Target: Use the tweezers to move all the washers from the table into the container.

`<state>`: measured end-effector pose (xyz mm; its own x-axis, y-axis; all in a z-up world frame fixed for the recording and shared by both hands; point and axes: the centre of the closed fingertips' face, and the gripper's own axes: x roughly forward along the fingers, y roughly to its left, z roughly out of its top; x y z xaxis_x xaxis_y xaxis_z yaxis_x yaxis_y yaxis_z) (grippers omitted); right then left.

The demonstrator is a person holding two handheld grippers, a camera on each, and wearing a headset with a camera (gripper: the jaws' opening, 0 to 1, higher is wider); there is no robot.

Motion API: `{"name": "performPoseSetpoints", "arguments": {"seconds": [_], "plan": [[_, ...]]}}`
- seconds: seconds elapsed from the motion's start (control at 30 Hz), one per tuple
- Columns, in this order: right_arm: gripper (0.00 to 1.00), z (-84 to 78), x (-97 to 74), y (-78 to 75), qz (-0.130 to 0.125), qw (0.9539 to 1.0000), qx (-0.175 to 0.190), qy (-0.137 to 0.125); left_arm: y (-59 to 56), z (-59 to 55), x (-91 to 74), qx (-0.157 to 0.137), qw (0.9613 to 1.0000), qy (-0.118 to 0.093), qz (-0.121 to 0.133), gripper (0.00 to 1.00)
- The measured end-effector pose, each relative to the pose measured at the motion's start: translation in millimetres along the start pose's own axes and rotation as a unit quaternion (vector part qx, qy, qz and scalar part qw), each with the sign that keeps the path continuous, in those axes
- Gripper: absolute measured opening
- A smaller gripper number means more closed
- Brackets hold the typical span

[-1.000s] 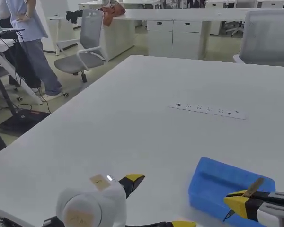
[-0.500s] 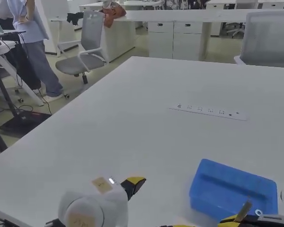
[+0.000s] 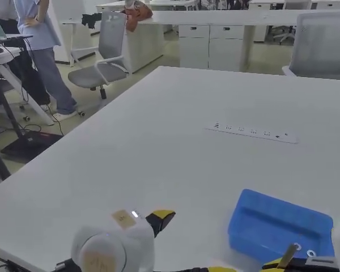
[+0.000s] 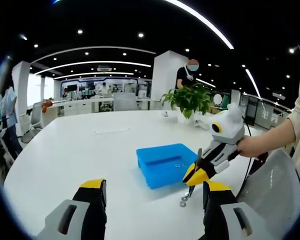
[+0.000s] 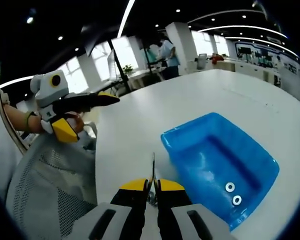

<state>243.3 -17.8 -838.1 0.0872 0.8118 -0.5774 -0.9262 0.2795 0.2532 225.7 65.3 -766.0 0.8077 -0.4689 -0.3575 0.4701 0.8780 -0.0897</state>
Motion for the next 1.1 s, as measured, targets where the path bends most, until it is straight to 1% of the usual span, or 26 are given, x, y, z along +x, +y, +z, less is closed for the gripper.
{"name": "performPoseSetpoints", "arguments": {"seconds": [0.07,0.1,0.2,0.23,0.3,0.33,0.4,0.43,0.47,0.53,0.63,0.67,0.73,0.77,0.8,0.83,0.87,0.9,0.97,1.03,1.1], "plan": [[0.04,-0.1,0.2,3.9,0.004,0.9998,-0.020,0.004,0.3,0.0,-0.1,0.000,1.0000,0.000,0.001,0.80],[0.04,-0.6,0.3,5.9,0.006,0.9991,-0.042,0.009,0.1,0.3,-0.1,0.000,1.0000,-0.001,0.000,0.80],[0.04,-1.9,1.4,11.9,0.014,0.9966,-0.079,0.018,0.1,-0.9,0.0,0.001,1.0000,0.002,0.000,0.80],[0.04,-2.4,2.1,14.4,0.018,0.9946,-0.100,0.021,-0.1,-1.0,0.1,0.001,1.0000,0.002,0.000,0.80],[0.05,-3.6,2.7,17.4,0.020,0.9922,-0.120,0.027,-0.6,-0.9,0.2,0.002,1.0000,0.003,-0.001,0.80],[0.05,-3.7,3.3,18.9,0.019,0.9901,-0.136,0.029,-0.6,-0.9,0.1,0.003,1.0000,0.002,0.000,0.80],[0.04,-4.3,4.5,20.2,0.015,0.9888,-0.146,0.029,-0.6,-0.8,0.0,0.002,1.0000,0.003,0.000,0.80],[0.04,-4.3,5.0,20.5,0.013,0.9889,-0.145,0.028,-0.6,-0.3,0.0,0.002,1.0000,0.001,0.000,0.80],[0.03,-3.5,5.4,17.6,0.003,0.9895,-0.142,0.025,-0.6,-0.2,0.0,0.001,1.0000,0.001,0.000,0.80],[0.03,-1.3,5.8,15.7,-0.008,0.9933,-0.115,0.012,-0.3,-0.1,-0.3,0.002,1.0000,0.000,0.000,0.80],[0.02,0.1,6.3,12.7,-0.019,0.9947,-0.101,0.000,0.5,1.1,-0.9,0.000,1.0000,-0.003,0.002,0.80],[0.02,0.8,6.0,10.7,-0.024,0.9958,-0.088,-0.005,0.8,1.2,-1.0,-0.001,1.0000,-0.003,0.002,0.80],[0.02,3.2,4.5,4.1,-0.029,0.9989,-0.029,-0.022,0.9,1.6,-1.2,-0.001,1.0000,-0.005,0.003,0.80],[0.02,3.4,3.3,0.7,-0.031,0.9991,-0.008,-0.028,0.9,1.6,-1.2,-0.002,1.0000,-0.005,0.002,0.80],[0.02,3.0,1.9,-2.1,-0.030,0.9988,0.017,-0.033,0.7,1.7,-1.3,-0.001,1.0000,-0.005,0.002,0.80],[0.02,3.5,-0.4,-6.0,-0.032,0.9971,0.052,-0.046,0.7,1.8,-1.3,0.000,1.0000,-0.005,0.002,0.80],[0.02,3.6,-2.2,-7.6,-0.030,0.9956,0.072,-0.053,0.3,1.9,-1.3,0.001,1.0000,-0.005,0.001,0.80],[0.02,3.9,-5.2,-9.5,-0.025,0.9928,0.099,-0.062,-0.4,2.0,-1.1,0.000,1.0000,-0.005,0.000,0.80],[0.02,7.6,-10.4,-10.2,-0.021,0.9899,0.117,-0.078,-1.3,2.2,-0.9,0.002,1.0000,-0.005,-0.002,0.80],[0.02,9.0,-13.8,-8.9,-0.021,0.9897,0.118,-0.078,-1.1,2.8,-1.2,0.001,1.0000,-0.007,-0.002,0.80],[0.03,13.4,-18.2,-10.2,-0.021,0.9884,0.122,-0.088,-0.3,3.7,-1.6,-0.002,0.9999,-0.010,-0.002,0.80]]}}
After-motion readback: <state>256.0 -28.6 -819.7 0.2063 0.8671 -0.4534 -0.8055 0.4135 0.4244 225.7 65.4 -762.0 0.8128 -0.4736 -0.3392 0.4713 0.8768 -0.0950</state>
